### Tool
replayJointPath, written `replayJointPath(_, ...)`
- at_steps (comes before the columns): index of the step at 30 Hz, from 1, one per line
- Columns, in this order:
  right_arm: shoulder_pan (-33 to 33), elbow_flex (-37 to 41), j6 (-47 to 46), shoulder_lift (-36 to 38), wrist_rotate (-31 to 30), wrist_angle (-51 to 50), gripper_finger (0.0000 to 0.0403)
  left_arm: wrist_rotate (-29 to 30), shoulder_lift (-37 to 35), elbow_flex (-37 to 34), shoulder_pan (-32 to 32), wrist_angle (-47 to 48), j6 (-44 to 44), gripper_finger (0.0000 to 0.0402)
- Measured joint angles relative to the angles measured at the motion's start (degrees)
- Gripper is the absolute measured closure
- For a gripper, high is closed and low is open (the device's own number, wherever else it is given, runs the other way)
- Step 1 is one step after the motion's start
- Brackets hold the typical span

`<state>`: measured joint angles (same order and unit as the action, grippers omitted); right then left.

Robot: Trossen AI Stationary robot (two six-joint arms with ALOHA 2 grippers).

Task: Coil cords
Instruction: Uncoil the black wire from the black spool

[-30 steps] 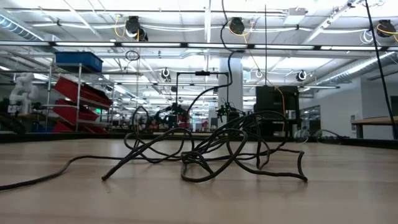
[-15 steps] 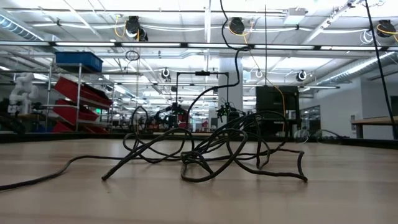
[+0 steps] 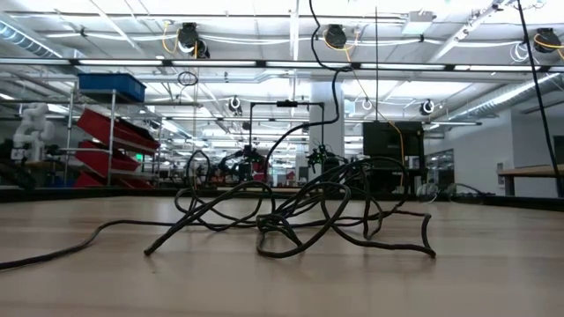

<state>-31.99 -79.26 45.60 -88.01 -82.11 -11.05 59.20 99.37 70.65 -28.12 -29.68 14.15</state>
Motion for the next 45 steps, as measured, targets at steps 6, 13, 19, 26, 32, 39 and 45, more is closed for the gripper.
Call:
replayJointPath(6, 0.0, 0.0, -0.3, 0.0, 0.0, 0.2, 0.0403, 0.0, 0.0, 0.0, 1.6, 1.6, -4.9, 0.0297)
replayJointPath(13, 0.0, 0.0, -0.3, 0.0, 0.0, 0.2, 0.0403, -3.0, 0.0, 0.0, 2.6, 3.4, -4.7, 0.0299)
replayJointPath(19, 0.2, 0.0, -0.3, 0.0, 0.0, 0.1, 0.0403, -4.0, 0.0, 0.0, 2.6, 3.3, -1.5, 0.0366)
replayJointPath(26, 1.2, 0.0, -1.4, 0.0, 0.0, -0.6, 0.0403, -15.8, 0.5, 0.0, 2.8, 2.9, -1.7, 0.0394)
replayJointPath(32, 1.2, 0.0, -1.4, 0.0, 0.0, -0.6, 0.0403, -16.5, 2.6, 0.0, 4.3, 4.3, -1.6, 0.0399)
replayJointPath(39, 1.1, 0.0, -0.8, 0.0, 0.0, -0.7, 0.0403, -15.4, 3.7, 0.0, 5.7, 9.1, -1.1, 0.0361)
replayJointPath(45, 1.1, 0.0, 0.1, 0.0, -0.7, -3.4, 0.0403, -10.6, 2.8, -0.1, 3.6, 9.8, 5.6, 0.031)
